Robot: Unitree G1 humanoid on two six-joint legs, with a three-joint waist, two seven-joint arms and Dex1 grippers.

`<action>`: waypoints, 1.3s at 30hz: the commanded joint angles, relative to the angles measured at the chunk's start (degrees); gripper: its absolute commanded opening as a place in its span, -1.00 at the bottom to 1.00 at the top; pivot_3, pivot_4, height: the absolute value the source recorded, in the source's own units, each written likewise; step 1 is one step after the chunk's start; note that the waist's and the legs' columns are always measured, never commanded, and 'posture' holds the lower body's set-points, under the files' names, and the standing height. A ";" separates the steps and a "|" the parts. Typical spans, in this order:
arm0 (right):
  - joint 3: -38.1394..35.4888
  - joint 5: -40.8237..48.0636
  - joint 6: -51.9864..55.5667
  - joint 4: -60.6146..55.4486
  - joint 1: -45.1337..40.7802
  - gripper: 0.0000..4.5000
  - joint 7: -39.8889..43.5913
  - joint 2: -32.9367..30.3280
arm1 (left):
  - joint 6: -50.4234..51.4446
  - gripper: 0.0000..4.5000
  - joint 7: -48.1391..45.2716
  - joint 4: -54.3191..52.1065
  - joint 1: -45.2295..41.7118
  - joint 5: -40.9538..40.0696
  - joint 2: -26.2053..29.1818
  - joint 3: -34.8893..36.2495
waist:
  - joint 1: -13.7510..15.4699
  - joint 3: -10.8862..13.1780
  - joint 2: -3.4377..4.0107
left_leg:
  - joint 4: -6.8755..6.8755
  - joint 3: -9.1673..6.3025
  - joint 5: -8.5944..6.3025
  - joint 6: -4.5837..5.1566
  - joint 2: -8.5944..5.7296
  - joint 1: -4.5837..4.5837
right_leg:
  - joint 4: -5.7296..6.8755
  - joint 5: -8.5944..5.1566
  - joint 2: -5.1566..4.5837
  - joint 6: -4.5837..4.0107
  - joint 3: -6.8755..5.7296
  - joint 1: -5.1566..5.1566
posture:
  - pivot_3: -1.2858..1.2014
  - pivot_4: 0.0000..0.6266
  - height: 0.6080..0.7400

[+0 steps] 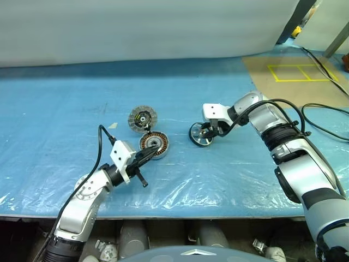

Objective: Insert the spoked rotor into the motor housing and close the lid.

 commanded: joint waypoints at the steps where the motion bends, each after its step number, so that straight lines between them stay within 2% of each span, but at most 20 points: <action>1: -1.31 0.73 1.25 -1.80 -1.37 -0.46 -0.03 0.99 | -0.91 -1.00 -0.25 -0.96 -0.10 -0.73 0.71 1.80 | -0.04 0.00 0.00 | 0.00 0.00 0.00 0.00 0.00 0.00 | 0.02 0.00 0.00 0.00 0.00 0.00 | 0.03 -0.52 1.00; 10: -4.12 7.27 12.97 -13.06 -4.69 -0.46 4.99 5.57 | -1.79 -1.00 -1.74 -0.82 3.04 -2.36 3.99 7.35 | -0.01 0.02 0.04 | -0.01 0.00 0.01 0.01 0.01 -0.33 | 0.10 -0.05 0.03 -0.09 0.01 -0.46 | 0.03 -0.52 1.00; 23: -5.75 14.30 24.66 -21.26 -2.12 -0.46 -1.03 14.30 | -2.32 -1.00 -1.59 -0.47 5.18 -2.06 4.39 10.30 | 0.16 0.03 0.03 | -0.07 -0.01 0.00 -0.01 0.02 -0.32 | 0.06 -0.06 0.01 -0.10 -0.03 -0.46 | 0.03 -0.52 1.00; 39: -3.44 15.39 27.71 -25.86 2.69 -0.46 -3.67 15.05 | -2.19 -1.00 -2.25 0.72 3.90 -2.24 5.13 10.51 | 0.14 0.03 0.04 | -0.09 -0.01 0.01 -0.04 0.01 -0.33 | 0.03 -0.06 0.01 -0.09 -0.03 -0.46 | 0.03 -0.52 1.00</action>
